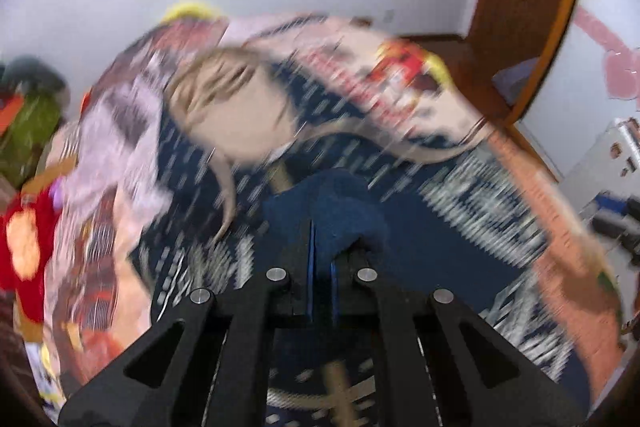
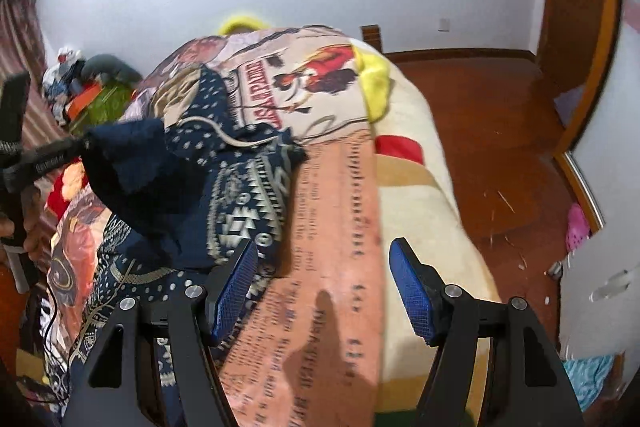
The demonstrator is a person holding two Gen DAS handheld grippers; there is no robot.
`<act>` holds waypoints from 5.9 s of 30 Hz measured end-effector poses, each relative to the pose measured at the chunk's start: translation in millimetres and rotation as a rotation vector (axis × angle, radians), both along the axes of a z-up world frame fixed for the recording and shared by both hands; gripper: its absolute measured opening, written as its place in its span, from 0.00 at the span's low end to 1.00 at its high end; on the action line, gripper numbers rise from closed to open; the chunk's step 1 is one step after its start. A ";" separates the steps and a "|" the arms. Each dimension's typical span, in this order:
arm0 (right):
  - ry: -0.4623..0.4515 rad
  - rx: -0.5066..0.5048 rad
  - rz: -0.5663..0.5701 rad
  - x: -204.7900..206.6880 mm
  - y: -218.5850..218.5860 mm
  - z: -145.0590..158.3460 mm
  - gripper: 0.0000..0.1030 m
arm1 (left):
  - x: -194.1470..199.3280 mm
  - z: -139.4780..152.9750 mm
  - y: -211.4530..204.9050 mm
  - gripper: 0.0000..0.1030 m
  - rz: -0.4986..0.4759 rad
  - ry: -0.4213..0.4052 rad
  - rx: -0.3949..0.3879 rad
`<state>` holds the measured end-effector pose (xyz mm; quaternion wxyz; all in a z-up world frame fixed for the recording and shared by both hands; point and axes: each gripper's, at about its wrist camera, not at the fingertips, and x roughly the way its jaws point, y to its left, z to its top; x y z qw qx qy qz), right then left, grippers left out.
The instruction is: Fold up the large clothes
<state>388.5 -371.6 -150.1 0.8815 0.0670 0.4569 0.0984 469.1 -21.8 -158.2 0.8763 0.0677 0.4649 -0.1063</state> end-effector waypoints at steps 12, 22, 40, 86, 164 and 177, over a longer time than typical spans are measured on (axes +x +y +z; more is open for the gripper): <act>0.128 -0.075 0.091 47.5 73.5 -37.7 0.65 | -32.0 -97.9 87.1 0.56 0.126 0.196 -0.052; 0.185 -0.138 0.109 64.5 90.9 -70.1 0.71 | -63.0 -73.7 89.3 0.61 0.070 0.179 -0.019; 0.166 -0.107 0.128 60.9 88.0 -71.9 0.75 | -9.7 -91.8 -9.6 0.80 0.020 0.091 0.203; 0.097 -0.176 0.064 65.4 76.7 -41.6 0.76 | -19.6 -44.7 157.0 0.02 0.302 0.025 -0.106; -0.006 0.083 0.218 295.2 254.6 -46.6 0.10 | 159.7 -12.7 127.9 0.09 0.225 -0.027 -0.204; -0.071 0.049 0.347 159.1 227.9 -2.4 0.10 | 37.0 9.2 90.4 0.09 0.096 -0.001 -0.111</act>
